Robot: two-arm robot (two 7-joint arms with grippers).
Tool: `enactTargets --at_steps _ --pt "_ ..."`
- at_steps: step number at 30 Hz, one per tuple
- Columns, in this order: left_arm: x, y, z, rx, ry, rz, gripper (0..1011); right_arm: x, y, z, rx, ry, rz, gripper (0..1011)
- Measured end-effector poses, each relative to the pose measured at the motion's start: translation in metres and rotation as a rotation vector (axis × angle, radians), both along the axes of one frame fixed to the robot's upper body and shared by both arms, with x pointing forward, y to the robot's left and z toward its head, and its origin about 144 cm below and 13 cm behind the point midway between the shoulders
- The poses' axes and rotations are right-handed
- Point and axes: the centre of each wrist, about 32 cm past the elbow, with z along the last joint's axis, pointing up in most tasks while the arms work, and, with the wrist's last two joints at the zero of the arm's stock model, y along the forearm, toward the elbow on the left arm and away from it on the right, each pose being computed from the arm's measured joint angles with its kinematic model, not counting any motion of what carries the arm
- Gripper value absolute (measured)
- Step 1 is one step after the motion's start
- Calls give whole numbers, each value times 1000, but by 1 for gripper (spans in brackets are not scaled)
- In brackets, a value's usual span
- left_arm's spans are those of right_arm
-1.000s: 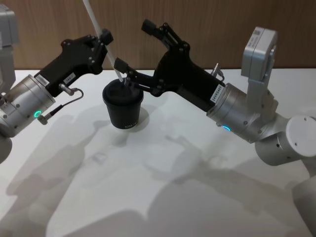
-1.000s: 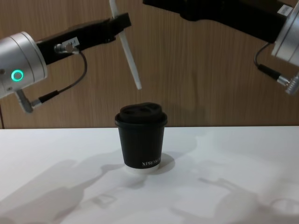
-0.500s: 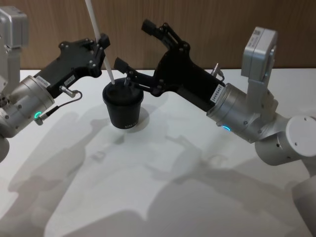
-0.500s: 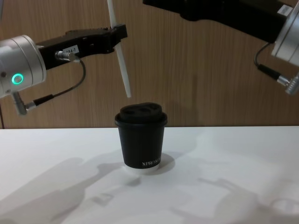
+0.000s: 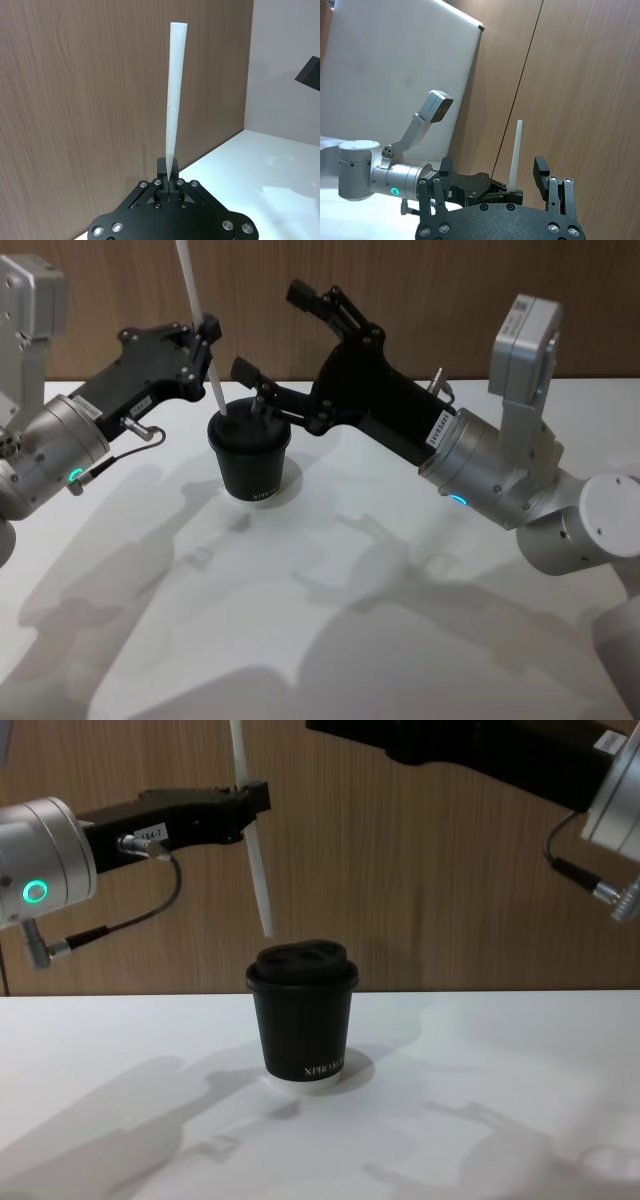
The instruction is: Pick up the straw with one hand, pass it to the other hand, and insert it into the cup.
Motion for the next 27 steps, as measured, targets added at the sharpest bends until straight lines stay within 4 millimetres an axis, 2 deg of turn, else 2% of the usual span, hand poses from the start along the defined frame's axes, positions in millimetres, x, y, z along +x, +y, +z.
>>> enactTargets --at_steps 27 --pt "6 -3 -4 14 40 8 2 0 0 0 0 0 0 1001"
